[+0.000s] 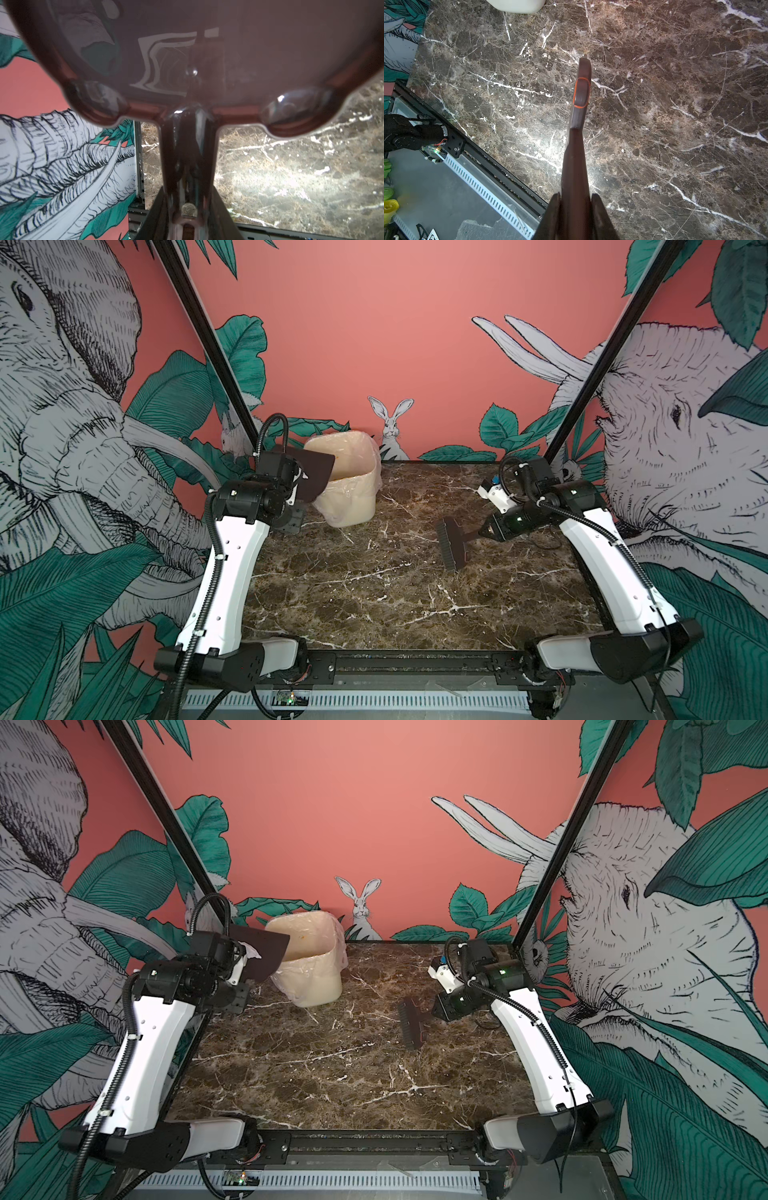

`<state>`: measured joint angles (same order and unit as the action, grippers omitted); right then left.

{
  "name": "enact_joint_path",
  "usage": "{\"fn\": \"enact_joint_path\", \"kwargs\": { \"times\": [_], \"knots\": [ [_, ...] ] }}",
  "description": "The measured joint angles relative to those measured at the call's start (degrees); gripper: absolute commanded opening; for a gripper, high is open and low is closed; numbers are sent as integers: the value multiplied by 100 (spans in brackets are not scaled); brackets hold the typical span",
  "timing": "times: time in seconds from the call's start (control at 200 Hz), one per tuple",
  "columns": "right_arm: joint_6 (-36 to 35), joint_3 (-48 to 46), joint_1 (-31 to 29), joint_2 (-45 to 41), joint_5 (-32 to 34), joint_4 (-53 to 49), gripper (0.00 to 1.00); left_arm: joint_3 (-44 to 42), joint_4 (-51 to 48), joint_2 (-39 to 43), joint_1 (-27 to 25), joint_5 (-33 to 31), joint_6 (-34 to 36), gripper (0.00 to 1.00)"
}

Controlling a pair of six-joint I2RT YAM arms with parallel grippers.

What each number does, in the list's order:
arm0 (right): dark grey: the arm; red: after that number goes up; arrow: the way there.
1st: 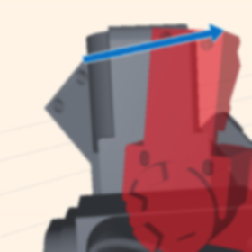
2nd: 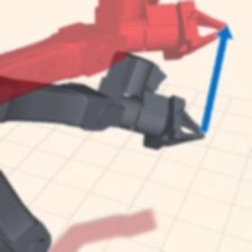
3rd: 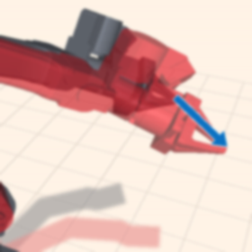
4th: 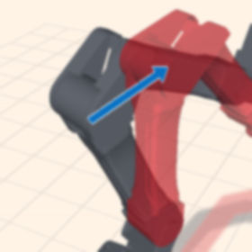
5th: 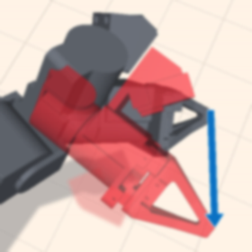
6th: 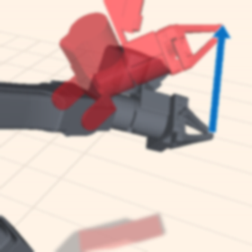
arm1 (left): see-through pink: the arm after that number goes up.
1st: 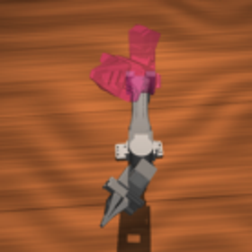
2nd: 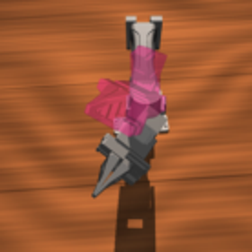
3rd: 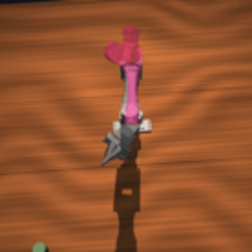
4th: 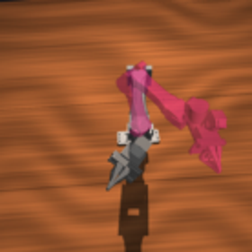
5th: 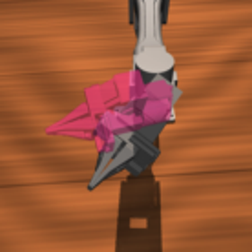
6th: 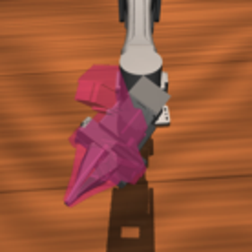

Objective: Sweep away the paper scraps from the table
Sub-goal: 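Tip the dustpan over the cream bin with the left gripper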

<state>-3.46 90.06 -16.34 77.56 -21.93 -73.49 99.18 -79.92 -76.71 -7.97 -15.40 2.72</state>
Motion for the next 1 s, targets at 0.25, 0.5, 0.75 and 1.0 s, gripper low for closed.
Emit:
{"fn": "enact_joint_path", "kwargs": {
  "times": [0.25,0.5,0.75,1.0],
  "knots": [
    [2,-109,26,-177,-120,-48,0,1176,52,-1019,442,-72,551,0],
    [2,-127,28,-177,-177,-61,0,1987,-15,-1672,372,-404,970,0],
    [4,-116,28,-177,-264,-138,0,1993,-125,-1827,-81,-1163,1276,0],
    [26,22,28,-177,-326,-223,0,1993,-122,-2103,-251,-1784,1563,0]
  ]
}}
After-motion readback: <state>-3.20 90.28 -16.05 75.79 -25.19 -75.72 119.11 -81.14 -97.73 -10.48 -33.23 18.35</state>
